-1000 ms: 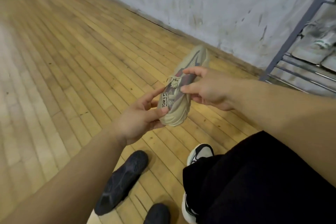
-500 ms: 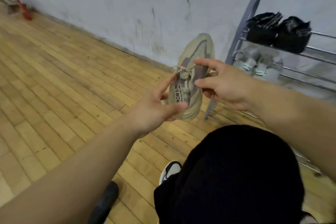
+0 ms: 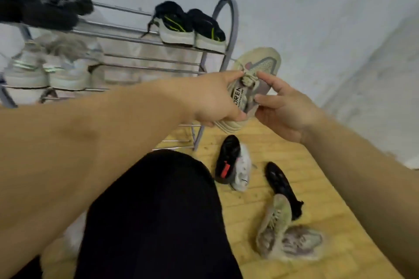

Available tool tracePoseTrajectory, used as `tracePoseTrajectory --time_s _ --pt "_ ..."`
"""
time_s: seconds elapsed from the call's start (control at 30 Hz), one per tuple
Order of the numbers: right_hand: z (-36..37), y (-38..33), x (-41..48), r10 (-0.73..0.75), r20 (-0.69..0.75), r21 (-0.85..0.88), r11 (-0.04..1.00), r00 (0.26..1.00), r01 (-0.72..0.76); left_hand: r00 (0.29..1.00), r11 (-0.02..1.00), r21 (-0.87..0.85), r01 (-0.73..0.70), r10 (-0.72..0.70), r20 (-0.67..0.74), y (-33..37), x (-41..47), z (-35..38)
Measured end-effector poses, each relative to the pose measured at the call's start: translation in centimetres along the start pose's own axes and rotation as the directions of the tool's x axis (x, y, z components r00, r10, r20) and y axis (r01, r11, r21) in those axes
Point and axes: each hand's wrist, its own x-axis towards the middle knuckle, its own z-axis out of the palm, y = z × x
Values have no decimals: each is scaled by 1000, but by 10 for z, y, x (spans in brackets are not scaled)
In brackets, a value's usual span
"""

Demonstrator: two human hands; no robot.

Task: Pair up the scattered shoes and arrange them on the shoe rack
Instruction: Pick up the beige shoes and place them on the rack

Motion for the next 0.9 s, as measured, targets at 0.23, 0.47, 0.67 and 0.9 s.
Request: tracePoseTrajectory --time_s 0.23,0.47,0.67,0.9 --pt "-72 70 2 118 -65 82 990 991 -113 984 995 95 26 -42 173 -16 55 70" --pt "-109 90 23 113 31 7 994 993 -113 984 977 209 46 -81 162 -12 78 85" --pt "-177 122 -3 41 -323 -198 974 946 -109 952 982 53 180 -188 243 -14 97 99" --pt "-267 323 -78 541 -683 -55 632 491 -773 918 971 70 230 -240 316 -11 104 117"
